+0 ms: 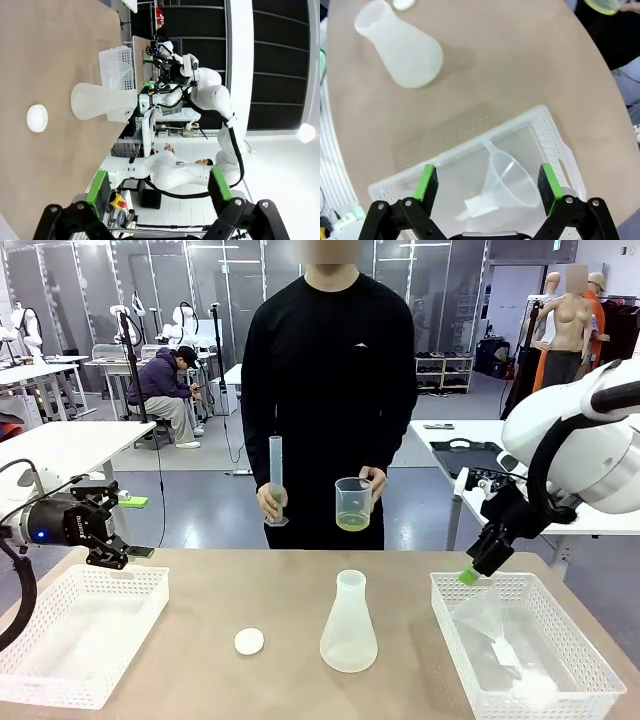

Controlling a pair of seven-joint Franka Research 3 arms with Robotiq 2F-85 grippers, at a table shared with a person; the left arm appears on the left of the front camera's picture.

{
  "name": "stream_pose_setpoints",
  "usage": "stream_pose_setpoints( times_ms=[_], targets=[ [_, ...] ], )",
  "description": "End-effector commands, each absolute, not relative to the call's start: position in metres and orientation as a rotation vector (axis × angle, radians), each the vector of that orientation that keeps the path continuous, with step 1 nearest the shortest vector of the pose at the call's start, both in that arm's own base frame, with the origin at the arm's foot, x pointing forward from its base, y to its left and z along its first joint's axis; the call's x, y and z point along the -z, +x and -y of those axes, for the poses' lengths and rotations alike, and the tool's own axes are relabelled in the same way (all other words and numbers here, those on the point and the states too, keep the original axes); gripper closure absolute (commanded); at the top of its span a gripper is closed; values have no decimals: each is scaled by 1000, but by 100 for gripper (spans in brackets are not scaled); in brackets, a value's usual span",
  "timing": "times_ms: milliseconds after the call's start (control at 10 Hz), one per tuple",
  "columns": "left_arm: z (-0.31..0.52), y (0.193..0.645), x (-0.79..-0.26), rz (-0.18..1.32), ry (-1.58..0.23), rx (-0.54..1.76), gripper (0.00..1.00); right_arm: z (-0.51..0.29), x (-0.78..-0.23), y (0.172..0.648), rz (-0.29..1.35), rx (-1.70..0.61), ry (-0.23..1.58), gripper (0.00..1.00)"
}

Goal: Prepare the solutions needed for the experiment.
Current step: Pick up the Plastic Funnel and insert it into the Big flask.

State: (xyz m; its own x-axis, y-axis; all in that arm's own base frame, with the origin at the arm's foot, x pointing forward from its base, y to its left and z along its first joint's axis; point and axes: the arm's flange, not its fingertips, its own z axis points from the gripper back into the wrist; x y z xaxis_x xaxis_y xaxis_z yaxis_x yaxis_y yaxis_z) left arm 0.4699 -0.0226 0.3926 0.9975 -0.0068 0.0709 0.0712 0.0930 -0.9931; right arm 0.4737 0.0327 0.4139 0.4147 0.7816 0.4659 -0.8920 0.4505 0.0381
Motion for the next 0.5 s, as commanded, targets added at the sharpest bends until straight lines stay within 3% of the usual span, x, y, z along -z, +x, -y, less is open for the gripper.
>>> stream_pose_setpoints(
  times_ms=[0,400],
  targets=[
    [24,471,-393,66,-1462,56,0,-29,-408,468,474,-992,279,0],
    [24,471,-393,66,-1462,56,0,-33,-414,474,413,-1071,301,0]
  ],
)
